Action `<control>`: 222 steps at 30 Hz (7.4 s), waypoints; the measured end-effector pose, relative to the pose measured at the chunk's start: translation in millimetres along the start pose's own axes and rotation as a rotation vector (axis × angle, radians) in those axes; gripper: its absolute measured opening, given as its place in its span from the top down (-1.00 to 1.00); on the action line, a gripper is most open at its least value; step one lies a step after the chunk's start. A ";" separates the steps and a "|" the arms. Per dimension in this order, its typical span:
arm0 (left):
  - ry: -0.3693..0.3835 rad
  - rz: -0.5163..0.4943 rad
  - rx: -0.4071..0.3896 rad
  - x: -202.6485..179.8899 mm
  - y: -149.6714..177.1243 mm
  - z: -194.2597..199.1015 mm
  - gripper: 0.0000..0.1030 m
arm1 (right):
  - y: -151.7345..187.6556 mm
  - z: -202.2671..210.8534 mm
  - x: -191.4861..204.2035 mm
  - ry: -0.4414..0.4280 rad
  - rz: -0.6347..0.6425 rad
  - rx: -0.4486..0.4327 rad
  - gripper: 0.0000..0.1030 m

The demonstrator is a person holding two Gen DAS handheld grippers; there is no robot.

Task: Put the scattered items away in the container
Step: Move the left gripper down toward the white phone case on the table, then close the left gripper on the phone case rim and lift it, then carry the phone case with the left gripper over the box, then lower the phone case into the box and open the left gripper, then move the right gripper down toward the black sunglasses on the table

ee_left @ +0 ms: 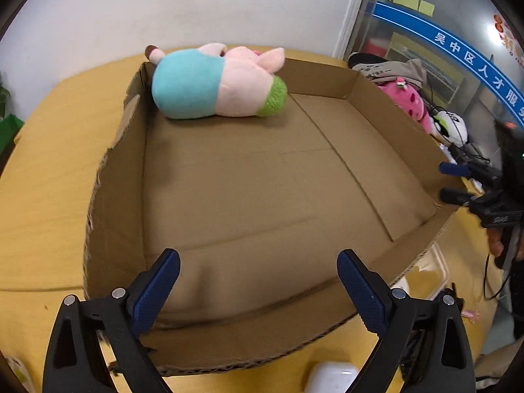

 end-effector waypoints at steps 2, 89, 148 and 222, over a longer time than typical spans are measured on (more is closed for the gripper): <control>0.011 0.024 0.010 -1.4 3.7 0.6 -0.90 | 7.3 -7.5 -3.8 0.011 -0.010 0.003 -0.66; 0.003 0.119 0.109 -131.5 76.7 -14.0 0.76 | 113.1 3.6 23.3 0.113 -0.155 0.061 -0.11; -0.078 -0.050 -0.139 -104.8 -245.9 69.1 0.86 | -185.1 90.9 -54.5 0.058 -0.164 -0.240 0.90; -0.238 0.021 -0.383 -82.5 -95.0 129.7 -0.99 | -52.2 107.2 -13.0 0.188 0.083 -0.153 -0.50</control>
Point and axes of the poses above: each gripper's, at about its wrist camera, not at the fingertips, and z roughly against the way its jaws point, x to its left, y to its underside, the point moved 6 cm from there along -z, roughly the way its jaws point, and after that the axes turned 5 degrees about -y, right-handed, at the moved point
